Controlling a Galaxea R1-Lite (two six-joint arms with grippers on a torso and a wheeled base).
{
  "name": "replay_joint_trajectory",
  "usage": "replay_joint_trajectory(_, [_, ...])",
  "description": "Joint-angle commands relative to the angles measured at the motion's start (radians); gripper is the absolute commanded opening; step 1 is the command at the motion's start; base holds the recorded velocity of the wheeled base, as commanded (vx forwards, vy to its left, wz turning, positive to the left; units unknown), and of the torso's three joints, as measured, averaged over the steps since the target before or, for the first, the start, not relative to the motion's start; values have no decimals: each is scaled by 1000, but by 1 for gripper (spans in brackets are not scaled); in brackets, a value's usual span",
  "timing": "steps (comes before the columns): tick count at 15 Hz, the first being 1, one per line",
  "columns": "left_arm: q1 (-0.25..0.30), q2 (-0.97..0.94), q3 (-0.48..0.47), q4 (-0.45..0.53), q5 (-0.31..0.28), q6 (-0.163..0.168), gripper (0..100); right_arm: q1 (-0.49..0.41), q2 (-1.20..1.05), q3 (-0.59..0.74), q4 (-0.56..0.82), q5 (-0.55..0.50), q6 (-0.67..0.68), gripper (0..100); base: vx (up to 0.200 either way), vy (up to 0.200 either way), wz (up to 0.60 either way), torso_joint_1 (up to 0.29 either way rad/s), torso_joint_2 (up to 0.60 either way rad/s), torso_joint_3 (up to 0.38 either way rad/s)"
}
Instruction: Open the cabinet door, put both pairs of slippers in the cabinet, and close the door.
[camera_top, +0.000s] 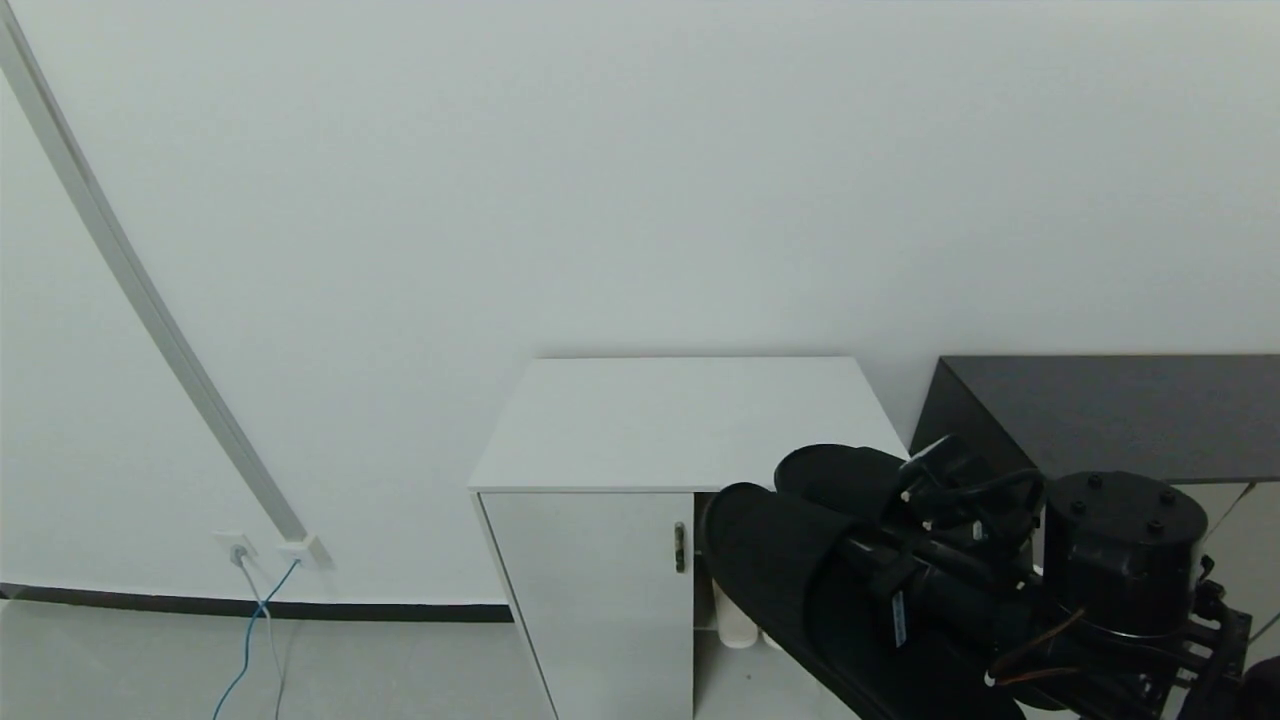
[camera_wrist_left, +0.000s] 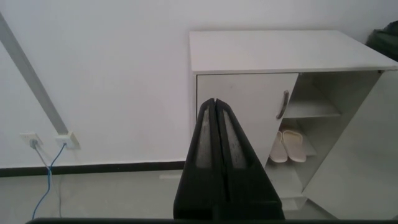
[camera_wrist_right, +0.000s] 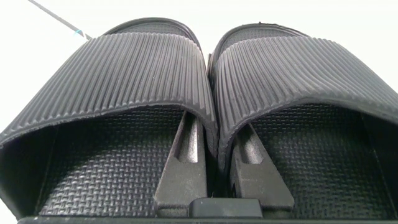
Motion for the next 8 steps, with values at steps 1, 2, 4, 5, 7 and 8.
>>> replay_joint_trajectory(1, [0, 1, 0, 0, 1, -1, 0, 0, -1, 2, 0, 0, 0, 0, 0, 0, 0, -139, 300, 168])
replay_joint_trajectory(2, [0, 1, 0, 0, 1, -1, 0, 0, -2, 2, 0, 0, 0, 0, 0, 0, 0, -149, 330, 168])
replay_joint_trajectory(4, [0, 1, 0, 0, 1, -1, 0, 0, -4, 2, 0, -3, -2, 0, 0, 0, 0, -139, 330, 173])
replay_joint_trajectory(5, [0, 1, 0, 0, 1, -1, 0, 0, -4, 3, 0, -3, -2, 0, 0, 0, 0, -144, 320, 168])
replay_joint_trajectory(7, [0, 1, 0, 0, 1, -1, 0, 0, -4, 6, 0, -4, -3, 0, 0, 0, 0, -151, 334, 183])
replay_joint_trajectory(8, [0, 1, 0, 0, 1, -1, 0, 0, -2, 8, -2, -3, -5, 0, 0, 0, 0, -159, 339, 188])
